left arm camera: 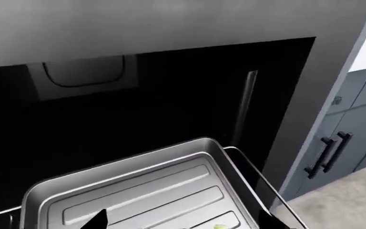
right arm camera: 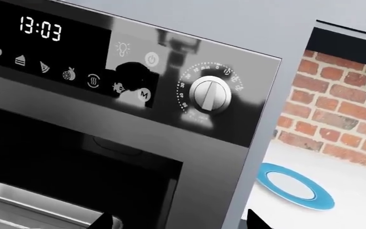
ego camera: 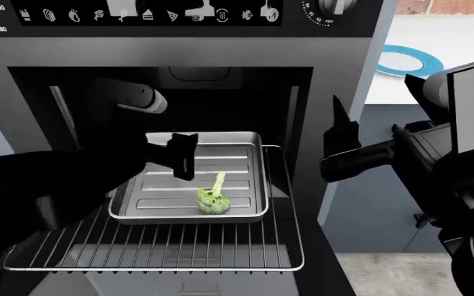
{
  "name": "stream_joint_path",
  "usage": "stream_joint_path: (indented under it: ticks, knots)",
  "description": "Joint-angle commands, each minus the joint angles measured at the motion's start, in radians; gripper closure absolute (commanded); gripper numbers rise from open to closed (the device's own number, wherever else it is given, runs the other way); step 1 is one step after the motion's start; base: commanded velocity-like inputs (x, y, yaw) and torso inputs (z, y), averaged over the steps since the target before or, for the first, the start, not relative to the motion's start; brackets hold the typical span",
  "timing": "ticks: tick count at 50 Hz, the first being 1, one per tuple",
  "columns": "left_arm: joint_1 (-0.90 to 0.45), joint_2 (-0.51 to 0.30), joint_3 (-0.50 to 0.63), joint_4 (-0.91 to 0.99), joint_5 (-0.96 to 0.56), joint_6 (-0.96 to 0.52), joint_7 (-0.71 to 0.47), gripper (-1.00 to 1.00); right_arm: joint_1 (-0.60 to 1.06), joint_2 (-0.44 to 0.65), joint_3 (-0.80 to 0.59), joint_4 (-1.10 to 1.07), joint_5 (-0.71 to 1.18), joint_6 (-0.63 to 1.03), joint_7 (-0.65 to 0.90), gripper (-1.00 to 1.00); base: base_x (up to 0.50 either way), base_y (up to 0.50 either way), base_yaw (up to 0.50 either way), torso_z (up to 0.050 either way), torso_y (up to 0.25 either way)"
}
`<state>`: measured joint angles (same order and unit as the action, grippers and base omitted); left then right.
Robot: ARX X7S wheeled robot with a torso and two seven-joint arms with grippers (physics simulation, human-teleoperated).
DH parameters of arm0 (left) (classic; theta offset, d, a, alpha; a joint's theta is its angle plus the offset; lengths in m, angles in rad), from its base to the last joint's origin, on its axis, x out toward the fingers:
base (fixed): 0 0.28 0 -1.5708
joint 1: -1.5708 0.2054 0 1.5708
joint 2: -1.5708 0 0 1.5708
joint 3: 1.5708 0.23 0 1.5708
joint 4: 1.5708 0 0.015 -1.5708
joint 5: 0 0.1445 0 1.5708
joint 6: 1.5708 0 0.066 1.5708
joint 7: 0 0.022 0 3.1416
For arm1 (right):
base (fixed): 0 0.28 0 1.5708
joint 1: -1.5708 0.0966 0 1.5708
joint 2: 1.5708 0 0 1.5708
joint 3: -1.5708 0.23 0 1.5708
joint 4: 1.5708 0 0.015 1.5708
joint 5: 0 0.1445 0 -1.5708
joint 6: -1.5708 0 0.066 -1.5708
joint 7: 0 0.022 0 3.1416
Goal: Place the broccoli on the rack of the oven.
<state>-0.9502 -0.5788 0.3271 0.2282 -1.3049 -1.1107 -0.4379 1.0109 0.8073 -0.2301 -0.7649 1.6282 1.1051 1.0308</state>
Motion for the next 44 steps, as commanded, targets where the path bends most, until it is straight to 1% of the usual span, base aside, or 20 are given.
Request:
stream_joint_path:
  ticks: [1,8,15,22,31,35,37,39,44]
  knots:
    - [0.093,-0.104,-0.177,0.363,-0.235,0.035,-0.187,-1.0,0.02,0.057,0.065,-0.082,0.078,-0.047,0.039,-1.0,0.0,0.0,0.0,0.0,0.0]
    - [0.099,-0.147,-0.231,0.447,-0.291,0.057,-0.243,-1.0,0.001,0.093,0.108,-0.132,0.114,-0.08,0.049,-1.0,0.0,0.0,0.0,0.0,0.0]
    - [0.13,-0.186,-0.272,0.524,-0.305,0.073,-0.243,-1.0,0.006,0.118,0.127,-0.168,0.154,-0.1,0.07,-1.0,0.0,0.0,0.0,0.0,0.0]
    - [0.166,-0.228,-0.337,0.574,-0.338,0.107,-0.264,-1.0,0.021,0.138,0.125,-0.206,0.199,-0.111,0.101,-1.0,0.0,0.0,0.0,0.0,0.0]
    - [0.229,-0.272,-0.418,0.649,-0.36,0.143,-0.272,-1.0,-0.016,0.175,0.18,-0.262,0.231,-0.141,0.113,-1.0,0.0,0.0,0.0,0.0,0.0]
    - [0.265,-0.283,-0.464,0.674,-0.351,0.162,-0.261,-1.0,-0.022,0.177,0.231,-0.281,0.269,-0.129,0.136,-1.0,0.0,0.0,0.0,0.0,0.0]
    - [0.29,-0.288,-0.5,0.696,-0.338,0.173,-0.232,-1.0,-0.027,0.144,0.294,-0.281,0.316,-0.079,0.163,-1.0,0.0,0.0,0.0,0.0,0.0]
    - [0.311,-0.297,-0.532,0.712,-0.336,0.184,-0.23,-1.0,-0.039,0.113,0.358,-0.281,0.347,-0.041,0.176,-1.0,0.0,0.0,0.0,0.0,0.0]
    - [0.357,-0.318,-0.616,0.758,-0.328,0.205,-0.193,-1.0,-0.055,0.071,0.466,-0.28,0.418,0.03,0.214,-1.0,0.0,0.0,0.0,0.0,0.0]
